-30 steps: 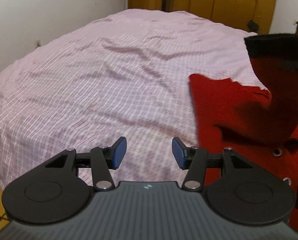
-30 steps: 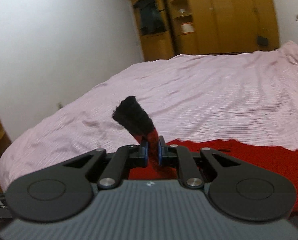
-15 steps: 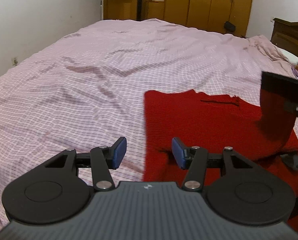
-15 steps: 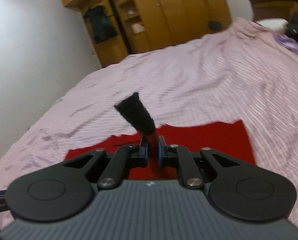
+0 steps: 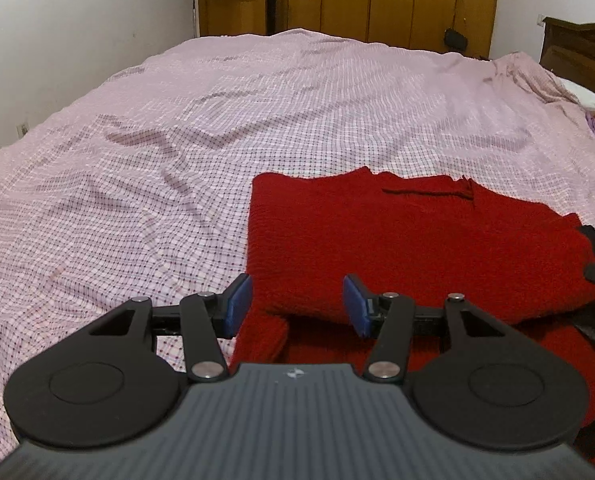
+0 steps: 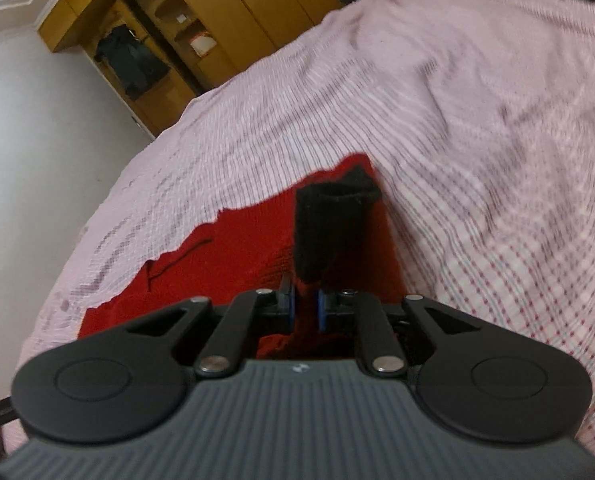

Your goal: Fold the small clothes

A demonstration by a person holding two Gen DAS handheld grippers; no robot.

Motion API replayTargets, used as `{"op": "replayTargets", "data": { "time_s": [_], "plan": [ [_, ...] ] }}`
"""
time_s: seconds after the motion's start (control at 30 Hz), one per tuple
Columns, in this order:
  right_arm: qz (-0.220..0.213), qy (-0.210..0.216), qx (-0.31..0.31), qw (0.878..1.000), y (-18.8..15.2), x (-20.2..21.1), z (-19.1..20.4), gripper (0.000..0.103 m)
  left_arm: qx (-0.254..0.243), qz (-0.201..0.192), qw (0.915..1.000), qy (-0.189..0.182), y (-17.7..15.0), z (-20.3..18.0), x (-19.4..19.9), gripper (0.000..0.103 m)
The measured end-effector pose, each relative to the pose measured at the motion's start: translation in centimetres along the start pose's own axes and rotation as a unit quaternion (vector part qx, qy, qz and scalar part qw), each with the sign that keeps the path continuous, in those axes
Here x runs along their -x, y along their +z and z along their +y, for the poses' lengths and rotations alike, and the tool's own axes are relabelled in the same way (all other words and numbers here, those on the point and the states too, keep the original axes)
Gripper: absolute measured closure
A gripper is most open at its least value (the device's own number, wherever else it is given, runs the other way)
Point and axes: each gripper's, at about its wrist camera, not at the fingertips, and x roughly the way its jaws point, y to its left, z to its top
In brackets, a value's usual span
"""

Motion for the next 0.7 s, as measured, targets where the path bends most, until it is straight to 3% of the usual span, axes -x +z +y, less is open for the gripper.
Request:
{"op": "replayTargets", "data": {
  "time_s": [0.23,0.33,0.47,0.7],
  "plan": [
    [0.011,0.007,0.005,1.0,-0.4,0.6,0.0,0.084,-0.007,-0.007,0.9999,0.006,0.3,-0.8,-0.2,0.045],
    [0.017,0.013,0.017,1.0,-0.4,1.7,0.2,0.072,-0.004,-0.011,0.9999,0.009,0.7,-0.8,-0.3,0.045],
    [0.017,0.022,0.051,0.998,-0.3,3.6,0.8,0.047,0.005,-0.014,0.9999,0.006,1.5,-0.3,-0.6,0.045],
    [0.006,0.034,0.081,0.996,1.2,5.9,0.8,0.046,0.012,-0.022,0.9997,0.001,3.3,0.4,-1.1,0.045]
  ]
}}
